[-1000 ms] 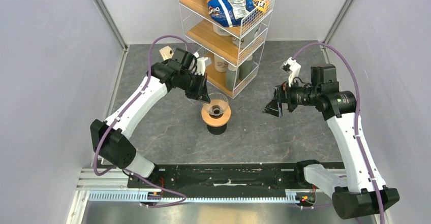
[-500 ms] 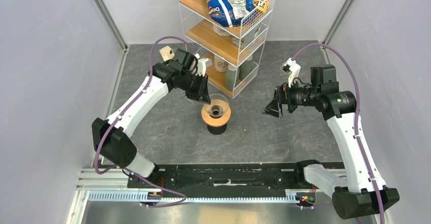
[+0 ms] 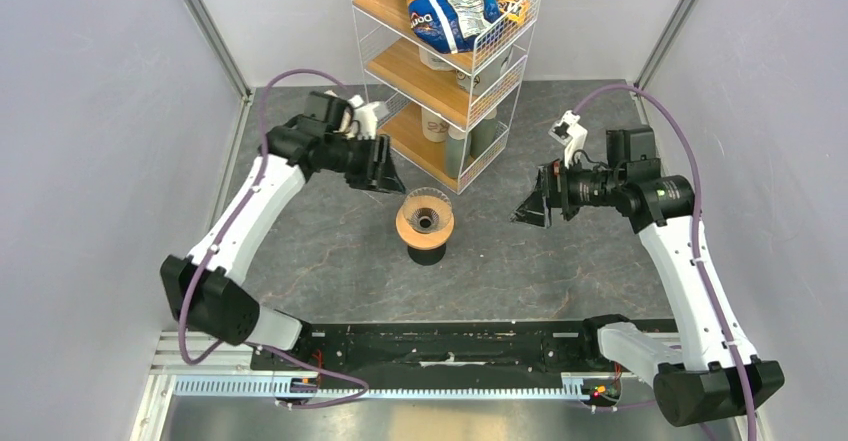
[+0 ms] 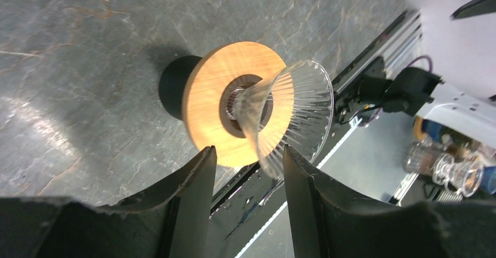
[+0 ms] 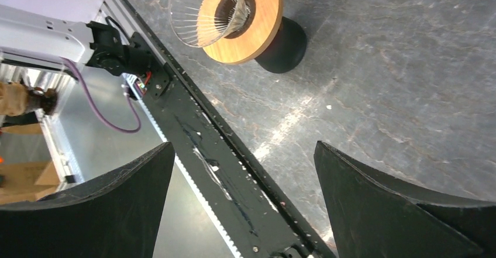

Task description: Place the coffee filter in the dripper

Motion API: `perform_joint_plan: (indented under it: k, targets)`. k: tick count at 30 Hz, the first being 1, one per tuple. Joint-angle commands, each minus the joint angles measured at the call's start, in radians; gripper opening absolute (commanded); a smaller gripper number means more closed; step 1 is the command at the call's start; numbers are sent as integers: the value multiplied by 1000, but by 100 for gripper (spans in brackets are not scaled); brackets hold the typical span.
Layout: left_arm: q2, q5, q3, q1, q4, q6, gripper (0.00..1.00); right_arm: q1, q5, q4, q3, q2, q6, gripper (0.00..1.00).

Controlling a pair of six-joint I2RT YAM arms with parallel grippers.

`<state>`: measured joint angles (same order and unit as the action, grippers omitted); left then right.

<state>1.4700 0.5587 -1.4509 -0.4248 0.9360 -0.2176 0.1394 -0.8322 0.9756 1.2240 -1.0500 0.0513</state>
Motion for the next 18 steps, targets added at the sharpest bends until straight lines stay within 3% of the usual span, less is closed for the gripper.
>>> perform_joint_plan:
  k: [1,6,11,15,18]
  targets:
    - [-120,205,67,127,-52,-30,54,39,-65,-121,-52,-18,-178,97]
    - [-120,358,144,141,-48,-35,49,168,-48,-241,-85,-90,-322,95]
    - [-100,367,176,141,-67,-21,43,231,-40,-344,-79,-198,-415,79]
    - [-73,369,172,141,-94,-36,42,243,-16,-433,-90,-249,-484,60]
    - [-68,362,180,138,-133,-63,42,258,-7,-488,-104,-266,-523,56]
